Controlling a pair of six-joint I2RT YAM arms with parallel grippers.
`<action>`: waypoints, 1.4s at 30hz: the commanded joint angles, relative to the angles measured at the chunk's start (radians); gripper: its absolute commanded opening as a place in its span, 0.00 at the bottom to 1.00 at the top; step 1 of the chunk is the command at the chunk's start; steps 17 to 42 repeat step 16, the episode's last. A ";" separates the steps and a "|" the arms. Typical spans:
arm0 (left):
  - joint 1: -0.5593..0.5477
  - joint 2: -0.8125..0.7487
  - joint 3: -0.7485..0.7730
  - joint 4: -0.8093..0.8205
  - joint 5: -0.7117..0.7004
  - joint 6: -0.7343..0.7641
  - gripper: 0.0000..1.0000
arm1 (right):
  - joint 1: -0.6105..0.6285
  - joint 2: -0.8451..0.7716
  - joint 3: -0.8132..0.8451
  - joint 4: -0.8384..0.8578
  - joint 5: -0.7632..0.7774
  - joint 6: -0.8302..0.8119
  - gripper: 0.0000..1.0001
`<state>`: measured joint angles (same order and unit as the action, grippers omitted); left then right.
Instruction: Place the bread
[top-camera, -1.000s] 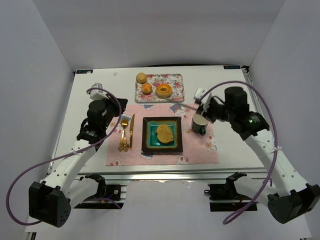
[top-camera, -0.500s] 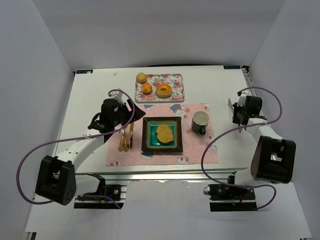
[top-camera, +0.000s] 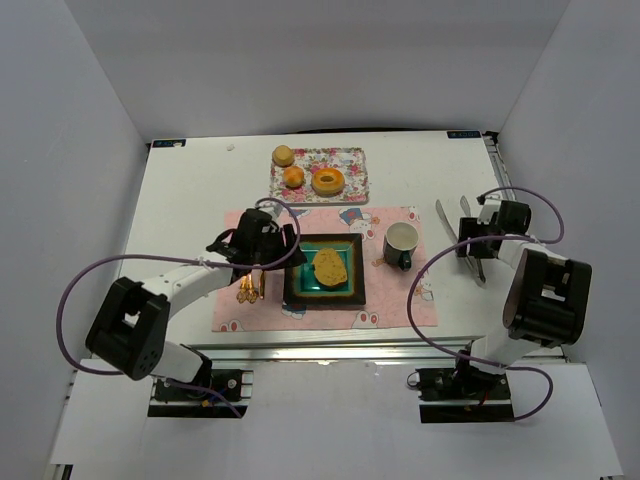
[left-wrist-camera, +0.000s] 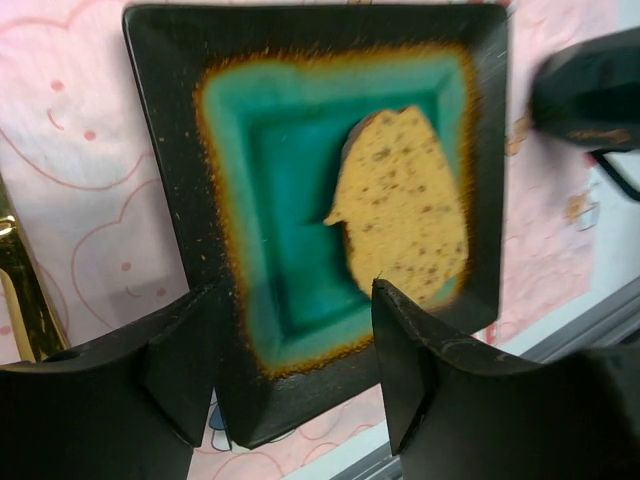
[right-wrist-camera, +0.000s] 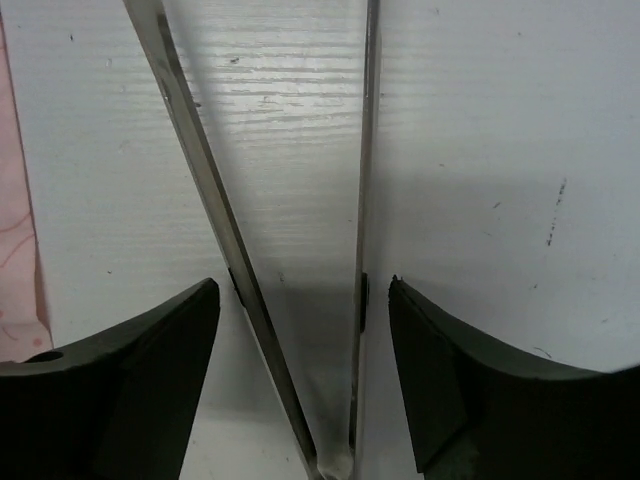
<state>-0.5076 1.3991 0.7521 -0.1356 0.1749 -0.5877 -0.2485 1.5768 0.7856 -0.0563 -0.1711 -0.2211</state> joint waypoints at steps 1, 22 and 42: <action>-0.025 0.035 0.058 -0.045 -0.023 0.043 0.69 | -0.017 -0.044 0.056 -0.040 -0.051 -0.044 0.76; -0.055 0.112 0.081 0.039 0.063 0.045 0.75 | 0.055 -0.124 0.506 -0.316 -0.074 0.130 0.89; -0.055 0.112 0.081 0.039 0.063 0.045 0.75 | 0.055 -0.124 0.506 -0.316 -0.074 0.130 0.89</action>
